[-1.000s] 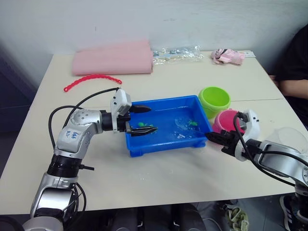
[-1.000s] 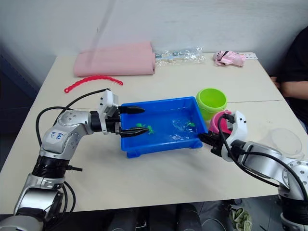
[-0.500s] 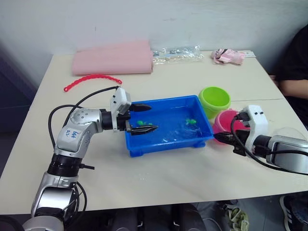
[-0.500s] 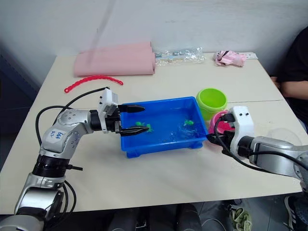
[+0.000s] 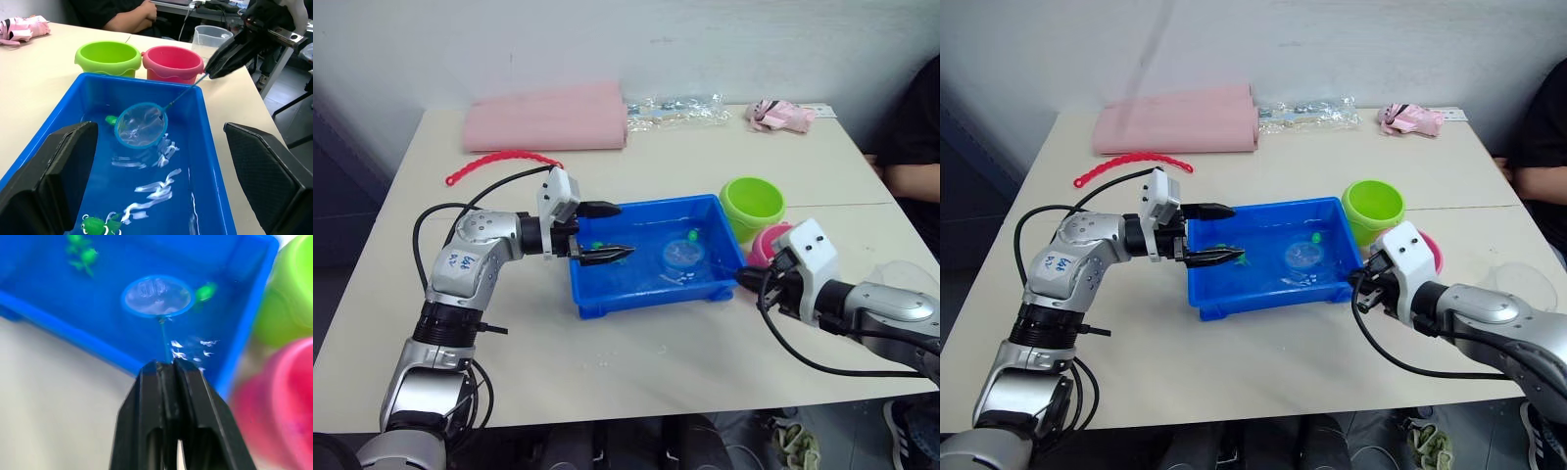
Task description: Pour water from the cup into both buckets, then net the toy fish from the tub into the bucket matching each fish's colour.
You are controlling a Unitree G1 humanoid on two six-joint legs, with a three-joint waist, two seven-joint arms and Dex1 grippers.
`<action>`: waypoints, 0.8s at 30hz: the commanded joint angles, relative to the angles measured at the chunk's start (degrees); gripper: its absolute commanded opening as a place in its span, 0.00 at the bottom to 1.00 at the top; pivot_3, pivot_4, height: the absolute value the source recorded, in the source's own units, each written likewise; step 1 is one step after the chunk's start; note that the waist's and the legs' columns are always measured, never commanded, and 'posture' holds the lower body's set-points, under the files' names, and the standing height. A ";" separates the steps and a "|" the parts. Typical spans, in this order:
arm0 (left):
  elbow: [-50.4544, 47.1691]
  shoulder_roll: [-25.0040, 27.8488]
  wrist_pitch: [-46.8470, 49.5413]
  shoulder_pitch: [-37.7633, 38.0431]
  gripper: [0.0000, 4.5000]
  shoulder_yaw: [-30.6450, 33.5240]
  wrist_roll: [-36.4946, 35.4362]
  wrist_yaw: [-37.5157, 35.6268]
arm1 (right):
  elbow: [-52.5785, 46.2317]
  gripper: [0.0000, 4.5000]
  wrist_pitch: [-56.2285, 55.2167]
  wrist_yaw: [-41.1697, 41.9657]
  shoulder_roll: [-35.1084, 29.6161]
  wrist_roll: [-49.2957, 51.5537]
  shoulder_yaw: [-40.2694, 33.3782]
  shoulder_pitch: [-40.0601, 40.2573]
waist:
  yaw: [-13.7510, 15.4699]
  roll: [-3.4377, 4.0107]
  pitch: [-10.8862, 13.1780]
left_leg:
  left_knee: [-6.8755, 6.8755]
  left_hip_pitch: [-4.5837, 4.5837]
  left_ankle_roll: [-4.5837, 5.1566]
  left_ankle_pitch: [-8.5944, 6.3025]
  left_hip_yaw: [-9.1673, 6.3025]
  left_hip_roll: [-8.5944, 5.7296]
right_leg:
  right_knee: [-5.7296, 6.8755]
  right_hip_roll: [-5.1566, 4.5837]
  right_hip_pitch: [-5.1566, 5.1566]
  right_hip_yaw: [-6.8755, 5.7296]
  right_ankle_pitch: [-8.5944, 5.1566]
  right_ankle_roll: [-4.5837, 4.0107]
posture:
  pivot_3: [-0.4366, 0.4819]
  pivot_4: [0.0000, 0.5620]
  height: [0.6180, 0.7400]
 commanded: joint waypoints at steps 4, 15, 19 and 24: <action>-2.20 1.18 -0.31 -0.21 1.00 1.43 -0.14 0.16 | 11.72 0.00 6.25 -9.14 3.79 14.32 -1.21 -9.02 | -0.18 0.00 0.00 | 0.03 0.00 0.02 0.01 0.01 0.00 | 0.01 -0.01 0.01 0.01 0.01 -0.02 | 0.48 0.27 0.98; -8.47 3.60 2.99 3.79 1.00 4.39 -1.32 3.69 | 19.18 0.00 4.94 -2.64 7.87 -7.32 4.92 -18.23 | -0.23 0.00 0.00 | 0.00 -0.05 0.01 0.01 0.01 0.00 | -0.02 -0.01 -0.03 -0.02 0.01 -0.02 | 0.48 0.27 0.98; -9.10 3.69 3.39 4.00 1.00 4.67 -1.32 4.25 | 18.03 0.00 0.81 1.52 8.96 -15.21 5.94 -19.07 | -0.25 0.01 0.00 | 0.00 -0.05 0.00 0.01 0.01 0.01 | -0.01 0.00 -0.03 -0.03 0.01 -0.02 | 0.48 0.27 0.98; -8.83 3.40 3.46 3.36 1.00 4.38 -1.36 4.56 | 15.85 0.00 -3.02 6.72 9.42 -22.72 6.81 -18.57 | -0.30 0.00 0.00 | 0.00 -0.05 0.00 0.02 0.02 0.00 | -0.01 0.00 -0.03 -0.03 0.01 -0.02 | 0.48 0.27 0.98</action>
